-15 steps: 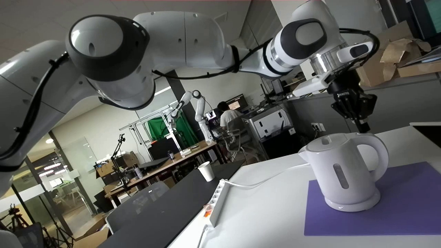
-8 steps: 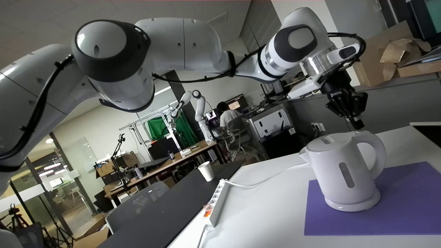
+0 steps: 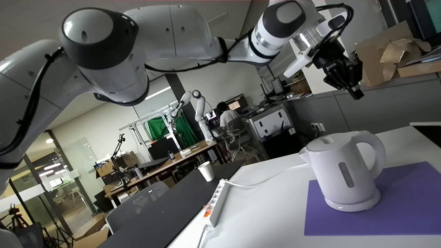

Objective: Flip the switch of the white electric kettle twice.

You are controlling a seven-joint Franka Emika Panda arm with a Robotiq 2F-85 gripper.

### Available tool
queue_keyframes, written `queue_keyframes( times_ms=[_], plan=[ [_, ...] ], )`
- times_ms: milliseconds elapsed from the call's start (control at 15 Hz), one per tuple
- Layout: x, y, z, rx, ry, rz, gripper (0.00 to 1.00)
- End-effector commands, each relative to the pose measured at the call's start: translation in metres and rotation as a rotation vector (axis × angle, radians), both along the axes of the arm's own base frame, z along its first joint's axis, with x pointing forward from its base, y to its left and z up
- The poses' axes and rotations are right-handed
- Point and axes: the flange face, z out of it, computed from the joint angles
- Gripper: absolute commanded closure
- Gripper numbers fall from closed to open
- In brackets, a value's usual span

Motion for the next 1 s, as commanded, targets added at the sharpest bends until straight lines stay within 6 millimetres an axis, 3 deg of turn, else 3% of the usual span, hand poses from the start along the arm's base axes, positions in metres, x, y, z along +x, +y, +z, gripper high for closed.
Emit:
queue_keyframes(
  times_ms=[0,400,933],
  plan=[
    [-0.001,-0.001,0.024,-0.03,-0.002,-0.042,1.0],
    [-0.002,-0.002,0.029,-0.045,0.002,-0.047,1.0],
    [-0.006,-0.004,0.018,-0.038,0.026,-0.061,1.0]
  ],
)
